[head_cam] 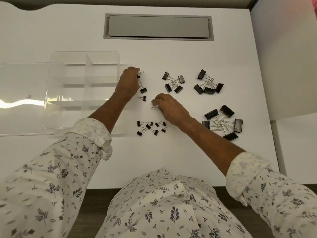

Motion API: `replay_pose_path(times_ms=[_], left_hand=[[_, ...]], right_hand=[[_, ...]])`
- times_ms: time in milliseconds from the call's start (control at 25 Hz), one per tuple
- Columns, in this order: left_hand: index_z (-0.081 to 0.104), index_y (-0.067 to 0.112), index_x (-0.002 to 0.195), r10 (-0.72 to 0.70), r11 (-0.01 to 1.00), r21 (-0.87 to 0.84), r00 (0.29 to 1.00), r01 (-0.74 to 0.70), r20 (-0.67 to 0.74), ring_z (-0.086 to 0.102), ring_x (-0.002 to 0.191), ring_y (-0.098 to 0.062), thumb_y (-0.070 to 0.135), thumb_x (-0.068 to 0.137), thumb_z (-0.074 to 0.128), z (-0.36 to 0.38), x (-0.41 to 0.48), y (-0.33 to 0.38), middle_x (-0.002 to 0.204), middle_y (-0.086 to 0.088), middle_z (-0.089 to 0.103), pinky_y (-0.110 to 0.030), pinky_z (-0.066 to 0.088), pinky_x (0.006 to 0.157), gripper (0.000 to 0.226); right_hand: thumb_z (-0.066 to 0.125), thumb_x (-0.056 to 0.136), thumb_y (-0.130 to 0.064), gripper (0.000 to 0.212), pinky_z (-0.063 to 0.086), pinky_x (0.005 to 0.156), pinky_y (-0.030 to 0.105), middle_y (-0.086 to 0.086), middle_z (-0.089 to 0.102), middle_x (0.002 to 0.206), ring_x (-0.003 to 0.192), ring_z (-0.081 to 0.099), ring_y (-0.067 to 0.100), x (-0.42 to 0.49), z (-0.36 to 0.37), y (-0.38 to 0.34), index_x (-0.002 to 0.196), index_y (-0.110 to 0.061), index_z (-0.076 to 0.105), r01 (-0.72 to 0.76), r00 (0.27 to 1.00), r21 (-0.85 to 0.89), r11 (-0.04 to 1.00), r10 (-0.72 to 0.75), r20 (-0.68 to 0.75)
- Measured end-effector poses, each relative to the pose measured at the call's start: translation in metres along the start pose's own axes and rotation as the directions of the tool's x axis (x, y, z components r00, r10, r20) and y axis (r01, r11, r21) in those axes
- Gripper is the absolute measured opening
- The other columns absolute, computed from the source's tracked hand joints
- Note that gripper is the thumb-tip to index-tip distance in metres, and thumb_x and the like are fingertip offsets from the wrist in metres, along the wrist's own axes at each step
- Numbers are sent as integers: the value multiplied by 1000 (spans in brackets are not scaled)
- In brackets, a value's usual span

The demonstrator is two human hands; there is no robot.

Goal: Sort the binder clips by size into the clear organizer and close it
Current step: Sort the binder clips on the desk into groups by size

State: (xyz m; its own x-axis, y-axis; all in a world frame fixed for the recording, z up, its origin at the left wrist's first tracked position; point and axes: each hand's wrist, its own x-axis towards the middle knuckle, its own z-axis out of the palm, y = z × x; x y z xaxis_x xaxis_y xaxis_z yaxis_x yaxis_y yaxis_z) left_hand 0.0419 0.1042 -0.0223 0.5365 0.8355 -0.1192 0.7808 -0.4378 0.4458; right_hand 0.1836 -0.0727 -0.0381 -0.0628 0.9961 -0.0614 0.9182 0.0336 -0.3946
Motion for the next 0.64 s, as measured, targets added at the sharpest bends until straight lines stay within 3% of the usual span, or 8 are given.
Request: replay_pose_path(times_ms=[120, 200, 320, 440, 560, 640], left_hand=[[69, -3, 111, 17, 999, 29, 1000, -17, -2, 59, 110, -39, -1, 94, 54, 6, 0, -3, 117, -21, 63, -46, 51, 91, 22], [70, 1, 102, 5, 999, 40, 1000, -4, -13, 58, 107, -36, 3, 95, 57, 8, -1, -3, 109, -18, 63, -46, 52, 85, 16], [71, 5, 112, -26, 999, 30, 999, 27, -26, 56, 112, -34, 6, 97, 57, 10, -4, 0, 116, -16, 63, -48, 52, 88, 21], [70, 6, 120, -36, 999, 13, 998, 37, -51, 57, 116, -34, 5, 94, 53, 11, -7, 1, 121, -17, 63, -43, 52, 93, 31], [70, 7, 122, -68, 991, -120, 994, 57, -90, 60, 114, -30, 8, 89, 56, 8, -15, 5, 122, -15, 65, -37, 50, 95, 36], [69, 9, 124, -13, 976, -216, 992, -15, -125, 63, 111, -27, 10, 86, 60, 8, -26, 12, 121, -12, 67, -37, 51, 98, 39]], right_hand=[[61, 96, -5, 21, 51, 75, 38, 8, 65, 111, 97, 57, 26, -3, -5, 5, 116, -9, 68, 30, 999, 14, 999, -30, -46], [64, 95, -7, 17, 51, 77, 38, 7, 66, 112, 98, 57, 26, -5, -8, 7, 112, -9, 68, 13, 999, 41, 999, -11, -36], [66, 94, -11, 16, 51, 80, 43, 6, 68, 109, 100, 59, 26, -5, -13, 7, 110, -9, 66, -19, 1000, 81, 997, 17, 17], [67, 94, -17, 27, 50, 85, 41, 6, 68, 111, 102, 59, 25, -7, -24, 7, 120, -13, 62, -88, 996, 122, 989, 84, 39], [68, 94, -19, 34, 52, 90, 36, 1, 69, 115, 100, 65, 17, -17, -42, 21, 126, -17, 59, -182, 978, 330, 926, 205, -37], [71, 92, -16, 35, 56, 90, 36, 0, 70, 115, 92, 69, 13, -27, -54, 40, 126, -16, 59, -212, 965, 394, 894, 254, -58]])
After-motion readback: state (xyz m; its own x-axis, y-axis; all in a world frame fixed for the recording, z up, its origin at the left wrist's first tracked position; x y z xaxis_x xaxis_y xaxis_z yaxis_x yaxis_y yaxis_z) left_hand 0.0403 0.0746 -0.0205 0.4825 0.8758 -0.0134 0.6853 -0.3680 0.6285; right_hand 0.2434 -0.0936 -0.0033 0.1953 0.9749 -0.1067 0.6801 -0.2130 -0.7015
